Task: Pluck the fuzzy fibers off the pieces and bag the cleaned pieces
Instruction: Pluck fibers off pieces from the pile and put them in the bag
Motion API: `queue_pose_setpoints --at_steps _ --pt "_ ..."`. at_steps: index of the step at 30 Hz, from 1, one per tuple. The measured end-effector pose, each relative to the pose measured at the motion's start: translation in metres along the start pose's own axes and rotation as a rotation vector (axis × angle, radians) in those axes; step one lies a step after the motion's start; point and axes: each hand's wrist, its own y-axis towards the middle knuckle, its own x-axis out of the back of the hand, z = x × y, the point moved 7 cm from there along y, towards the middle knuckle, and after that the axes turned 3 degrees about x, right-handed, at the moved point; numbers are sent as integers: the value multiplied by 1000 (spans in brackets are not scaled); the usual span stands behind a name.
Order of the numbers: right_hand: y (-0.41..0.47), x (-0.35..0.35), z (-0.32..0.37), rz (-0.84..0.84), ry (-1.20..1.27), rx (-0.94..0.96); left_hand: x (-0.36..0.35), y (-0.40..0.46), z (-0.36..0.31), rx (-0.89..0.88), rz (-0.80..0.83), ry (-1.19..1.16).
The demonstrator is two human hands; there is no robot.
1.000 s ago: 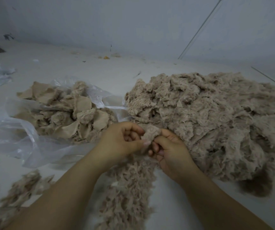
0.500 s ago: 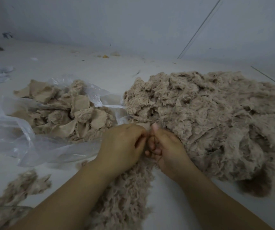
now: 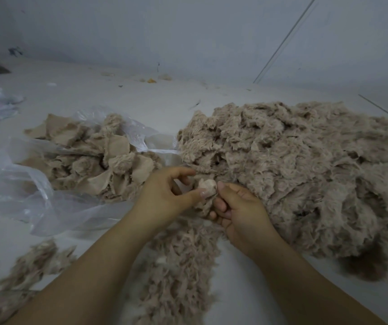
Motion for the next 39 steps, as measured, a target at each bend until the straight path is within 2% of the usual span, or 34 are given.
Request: queue_pose_setpoints --at_steps 4,8,11,13,16,18,23,26,27,28,30,31,32,33,34,36,37,39 --pt "0 2 2 -38 -49 6 -10 -1 7 78 31 -212" --pt "-1 -2 3 37 -170 18 -11 -1 7 112 13 -245" --pt "1 2 -2 24 -224 3 -10 0 8 133 9 -295" --pt "2 3 -3 4 -210 9 -8 -1 4 97 1 -257" --pt "3 5 -3 -22 -226 39 -9 -6 -4 8 21 -13" --pt "2 6 -2 -23 -220 61 -13 -8 -4 -5 49 60" --pt "3 7 -3 -37 -177 57 -4 -2 11 152 -22 -135" --pt "2 10 -3 -93 -118 49 7 1 16 162 -36 -161" --pt "2 11 -3 -95 -101 50 11 1 16 153 31 -168" --pt "2 11 -2 -94 -94 57 10 1 15 138 170 -185" --pt "0 11 -1 -94 -101 66 2 -14 6 111 605 -164" --pt "0 10 -1 -93 -112 68 -1 -23 3 97 772 -112" --pt "0 11 -1 -89 -119 70 -1 -27 2 87 826 -51" --pt "0 10 0 -87 -129 67 0 -24 3 94 762 -14" --pt "0 9 0 -82 -139 66 3 -17 4 116 625 5" --pt "0 9 -1 -63 -158 61 8 -5 7 188 320 -60" --pt "0 8 -1 -52 -171 59 7 -3 7 194 224 -119" --pt "1 6 -2 -20 -208 56 -4 -4 6 194 170 -191"
